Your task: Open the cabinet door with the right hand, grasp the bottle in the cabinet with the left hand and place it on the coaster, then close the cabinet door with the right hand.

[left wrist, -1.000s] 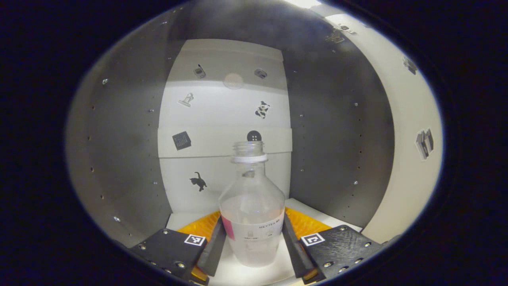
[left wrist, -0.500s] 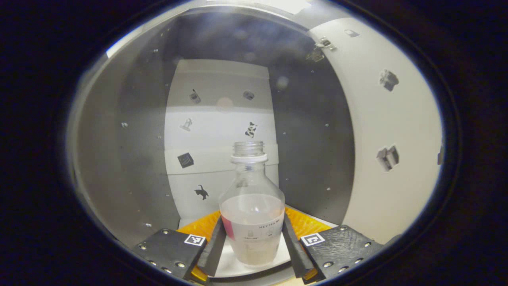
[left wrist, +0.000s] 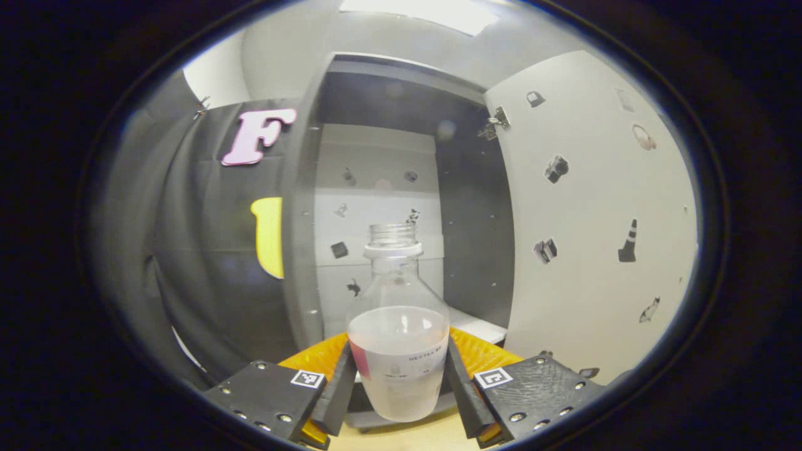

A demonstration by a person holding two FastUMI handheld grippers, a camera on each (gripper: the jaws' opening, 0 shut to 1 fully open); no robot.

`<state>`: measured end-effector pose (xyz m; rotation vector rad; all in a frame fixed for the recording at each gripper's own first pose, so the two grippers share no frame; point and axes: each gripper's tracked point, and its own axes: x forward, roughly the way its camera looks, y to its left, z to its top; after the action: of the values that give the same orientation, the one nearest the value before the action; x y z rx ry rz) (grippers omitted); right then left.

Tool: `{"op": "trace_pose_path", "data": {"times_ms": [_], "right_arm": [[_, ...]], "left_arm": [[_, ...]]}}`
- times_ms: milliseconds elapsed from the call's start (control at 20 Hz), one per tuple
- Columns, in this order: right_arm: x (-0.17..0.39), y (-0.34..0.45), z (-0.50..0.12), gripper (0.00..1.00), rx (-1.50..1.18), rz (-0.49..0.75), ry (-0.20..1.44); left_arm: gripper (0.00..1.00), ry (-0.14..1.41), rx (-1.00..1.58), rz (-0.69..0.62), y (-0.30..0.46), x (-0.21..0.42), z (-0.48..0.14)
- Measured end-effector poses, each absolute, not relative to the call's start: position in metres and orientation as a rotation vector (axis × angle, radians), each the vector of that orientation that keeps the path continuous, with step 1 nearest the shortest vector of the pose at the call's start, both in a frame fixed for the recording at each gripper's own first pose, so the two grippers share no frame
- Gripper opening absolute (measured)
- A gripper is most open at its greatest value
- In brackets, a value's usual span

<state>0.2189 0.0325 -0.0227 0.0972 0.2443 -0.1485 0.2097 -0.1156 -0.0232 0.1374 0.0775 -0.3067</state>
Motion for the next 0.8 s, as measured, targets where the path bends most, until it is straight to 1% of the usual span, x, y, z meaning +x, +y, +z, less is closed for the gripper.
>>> {"op": "trace_pose_path", "data": {"times_ms": [50,150,200,300,350,450,550,600,650,800], "right_arm": [[0.214,0.033,-0.021,0.98,0.095,-0.149,0.241],[0.207,0.033,-0.016,0.98,0.083,-0.152,0.231],[0.204,0.039,-0.015,0.98,0.076,-0.129,0.228],[0.199,0.042,-0.012,0.98,0.088,-0.118,0.226],[0.197,0.041,-0.009,0.98,0.096,-0.123,0.22],[0.193,0.041,-0.005,0.98,0.081,-0.132,0.205],[0.188,0.048,-0.002,0.98,0.047,-0.124,0.194],[0.187,0.053,0.002,1.0,0.037,-0.117,0.185],[0.186,0.056,0.003,0.98,0.031,-0.116,0.183],[0.179,0.063,0.009,0.98,0.009,-0.124,0.175]], "left_arm": [[0.72,0.069,0.139,-0.291,-0.103,0.199,-0.027],[0.7,0.064,0.164,-0.245,-0.069,0.179,-0.043],[0.72,0.078,0.169,-0.218,-0.053,0.17,-0.056],[0.7,0.108,0.113,-0.195,-0.032,0.155,-0.083],[0.72,0.114,0.067,-0.182,-0.022,0.149,-0.094],[0.73,0.119,0.043,-0.144,0.004,0.14,-0.119],[0.7,0.141,0.035,-0.107,0.028,0.13,-0.147],[0.7,0.147,0.022,-0.093,0.037,0.128,-0.161],[0.7,0.155,0.014,-0.078,0.046,0.127,-0.173],[0.72,0.179,0.015,-0.026,0.082,0.12,-0.211]]}}
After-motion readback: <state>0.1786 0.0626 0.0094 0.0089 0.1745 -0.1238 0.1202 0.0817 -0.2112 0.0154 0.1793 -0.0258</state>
